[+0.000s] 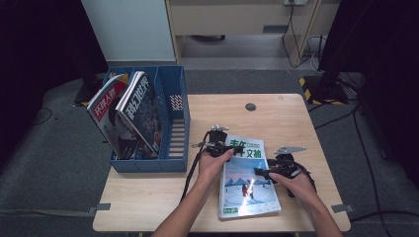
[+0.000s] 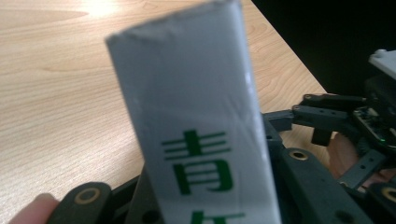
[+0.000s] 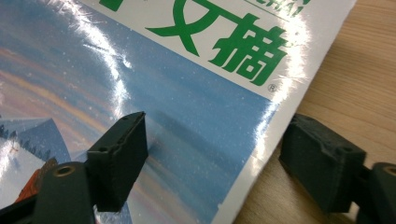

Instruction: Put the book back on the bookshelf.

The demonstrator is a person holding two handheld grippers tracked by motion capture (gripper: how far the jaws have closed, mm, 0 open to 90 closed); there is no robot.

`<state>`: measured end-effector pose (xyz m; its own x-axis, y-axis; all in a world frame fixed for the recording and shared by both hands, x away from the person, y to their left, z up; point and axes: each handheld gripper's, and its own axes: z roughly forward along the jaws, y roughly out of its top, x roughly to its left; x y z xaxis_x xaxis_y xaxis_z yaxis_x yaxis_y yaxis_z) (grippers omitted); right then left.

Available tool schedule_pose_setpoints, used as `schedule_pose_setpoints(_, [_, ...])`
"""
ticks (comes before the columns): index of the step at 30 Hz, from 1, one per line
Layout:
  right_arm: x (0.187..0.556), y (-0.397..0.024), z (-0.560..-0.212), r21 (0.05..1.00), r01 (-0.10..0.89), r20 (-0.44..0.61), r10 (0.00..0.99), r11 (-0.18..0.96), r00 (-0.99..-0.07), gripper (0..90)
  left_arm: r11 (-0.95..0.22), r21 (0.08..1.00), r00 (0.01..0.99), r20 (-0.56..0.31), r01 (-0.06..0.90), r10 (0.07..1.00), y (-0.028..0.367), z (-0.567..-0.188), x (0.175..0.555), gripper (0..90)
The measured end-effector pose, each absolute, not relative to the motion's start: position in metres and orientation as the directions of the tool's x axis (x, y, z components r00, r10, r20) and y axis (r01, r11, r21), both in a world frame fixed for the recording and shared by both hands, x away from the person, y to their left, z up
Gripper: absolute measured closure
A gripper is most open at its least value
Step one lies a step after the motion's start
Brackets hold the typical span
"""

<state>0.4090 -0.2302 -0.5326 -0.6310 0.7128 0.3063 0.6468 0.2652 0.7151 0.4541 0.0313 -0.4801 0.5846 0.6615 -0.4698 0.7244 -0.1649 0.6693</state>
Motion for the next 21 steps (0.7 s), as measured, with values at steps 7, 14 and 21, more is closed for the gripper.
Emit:
schedule_pose_setpoints(7, [0.4094, -0.2281, -0.5337, 0.721, 0.643, 0.308, 0.712, 0.259, -0.631, 20.5, -0.186, 0.681, 0.608, -0.455, 0.708, 0.65, 0.0273, -0.4758, 0.4523, 68.9])
schedule_pose_setpoints(14, [0.4097, -0.2272, -0.5315, 0.706, 0.654, 0.308, 0.715, 0.271, -0.628, 26.9, -0.218, 0.665, 0.619, -0.454, 0.714, 0.641, 0.0264, -0.4798, 0.4552, 63.6])
schedule_pose_setpoints(21, [0.4092, -0.2261, -0.5314, 0.709, 0.646, 0.296, 0.713, 0.282, -0.636, 27.5, -0.223, 0.65, 0.611, -0.461, 0.726, 0.644, 0.0251, -0.4801, 0.4567, 64.2])
